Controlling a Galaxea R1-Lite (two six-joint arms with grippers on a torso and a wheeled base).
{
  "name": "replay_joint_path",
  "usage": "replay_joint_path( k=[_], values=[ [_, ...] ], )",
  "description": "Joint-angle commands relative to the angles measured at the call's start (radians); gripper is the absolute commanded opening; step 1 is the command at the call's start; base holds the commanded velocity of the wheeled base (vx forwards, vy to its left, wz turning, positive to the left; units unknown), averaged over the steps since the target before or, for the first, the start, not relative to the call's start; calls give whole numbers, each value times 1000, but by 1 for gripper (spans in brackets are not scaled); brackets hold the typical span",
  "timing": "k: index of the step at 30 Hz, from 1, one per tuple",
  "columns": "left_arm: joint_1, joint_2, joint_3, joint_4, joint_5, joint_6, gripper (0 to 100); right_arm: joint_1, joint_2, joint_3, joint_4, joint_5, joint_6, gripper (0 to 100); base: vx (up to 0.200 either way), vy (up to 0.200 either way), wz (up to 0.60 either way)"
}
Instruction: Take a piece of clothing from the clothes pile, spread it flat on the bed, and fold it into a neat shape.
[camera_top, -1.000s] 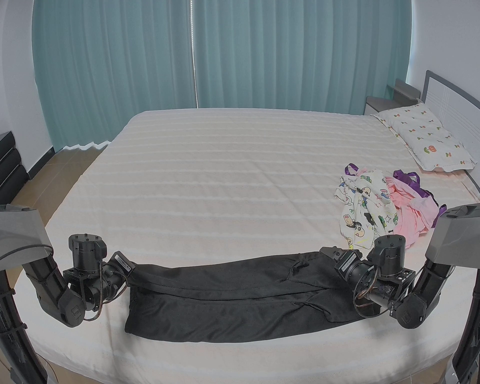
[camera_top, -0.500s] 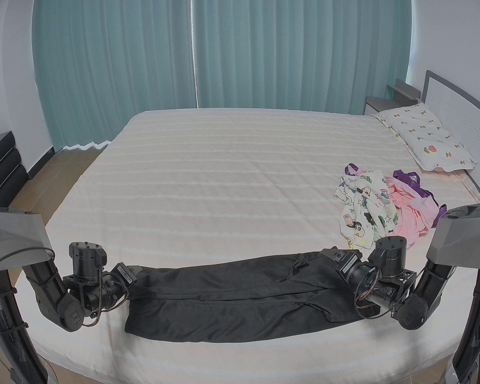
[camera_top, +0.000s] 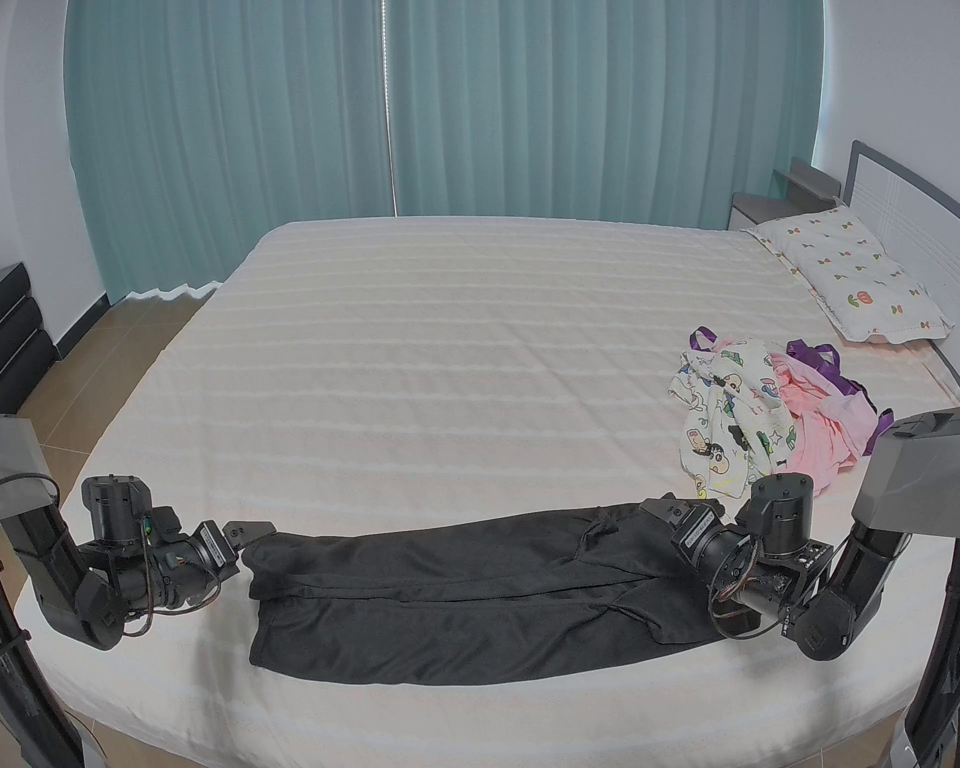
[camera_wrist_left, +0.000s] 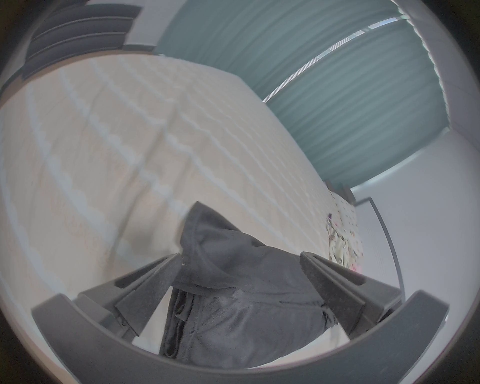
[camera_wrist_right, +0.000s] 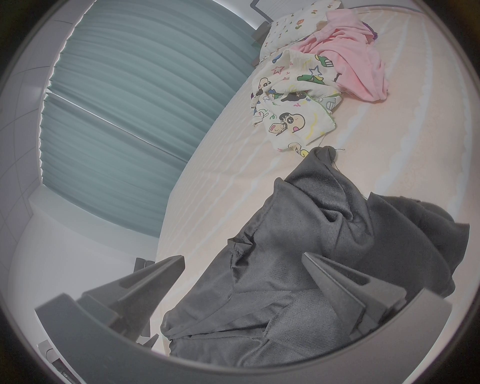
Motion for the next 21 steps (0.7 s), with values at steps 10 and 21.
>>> replay_joint_path(
  k=[10,21],
  values=[
    [37,100,10,-5,-131,431,100,5,5,11,-7,-1,-1,100,0,0,0],
    [32,143,0,-8,-105,470,100,13,4,9,-7,-1,-1,100,0,0,0]
  ],
)
